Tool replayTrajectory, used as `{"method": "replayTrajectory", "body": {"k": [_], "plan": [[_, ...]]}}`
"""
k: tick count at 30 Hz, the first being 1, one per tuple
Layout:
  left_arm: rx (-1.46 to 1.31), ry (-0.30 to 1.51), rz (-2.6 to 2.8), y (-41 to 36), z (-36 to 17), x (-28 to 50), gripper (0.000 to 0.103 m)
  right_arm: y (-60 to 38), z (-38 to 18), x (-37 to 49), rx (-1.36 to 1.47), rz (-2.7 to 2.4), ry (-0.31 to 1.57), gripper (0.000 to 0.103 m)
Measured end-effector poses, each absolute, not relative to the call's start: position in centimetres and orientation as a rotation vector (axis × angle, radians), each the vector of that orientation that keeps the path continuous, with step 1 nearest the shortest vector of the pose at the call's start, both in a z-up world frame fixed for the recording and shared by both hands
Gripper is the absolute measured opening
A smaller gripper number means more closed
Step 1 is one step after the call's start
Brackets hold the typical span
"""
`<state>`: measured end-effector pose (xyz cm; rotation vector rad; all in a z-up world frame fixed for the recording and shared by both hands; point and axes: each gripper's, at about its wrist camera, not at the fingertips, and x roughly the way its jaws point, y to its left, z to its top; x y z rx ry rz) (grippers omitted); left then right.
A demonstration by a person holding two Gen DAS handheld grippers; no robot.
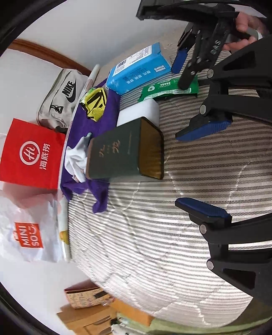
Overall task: Organize soft objects
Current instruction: 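Grasp the green printed packet with the right tool, then reach to the white foam block and grasp it with the left tool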
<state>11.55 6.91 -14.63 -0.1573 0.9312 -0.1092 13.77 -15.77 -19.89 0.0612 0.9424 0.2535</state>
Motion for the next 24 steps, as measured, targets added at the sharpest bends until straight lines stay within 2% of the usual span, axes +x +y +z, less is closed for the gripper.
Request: {"method": "replayTrajectory", "body": {"k": [6,7,9,12,24], "plan": [[-0.191,0.953,-0.128,7.7,-16.0,12.3,0.054,-14.1,-21.3,14.7,0.036,0.181,0.909,0.065],[-0.191,0.955,-0.126,7.7,-16.1,12.3,0.054,-14.0,-21.3,14.6,0.03,0.175,0.882,0.061],[-0.192,0.963,-0.128,7.7,-16.4,12.4,0.054,-13.9,-21.4,14.6,0.005,0.155,0.862,0.039],[-0.2,0.969,-0.13,7.7,-16.6,12.3,0.054,-14.6,-21.0,14.5,0.003,0.19,0.863,0.032],[-0.178,0.991,-0.175,5.3,-16.4,11.5,0.054,-17.1,-19.2,9.8,-0.03,0.297,0.859,0.031]]}}
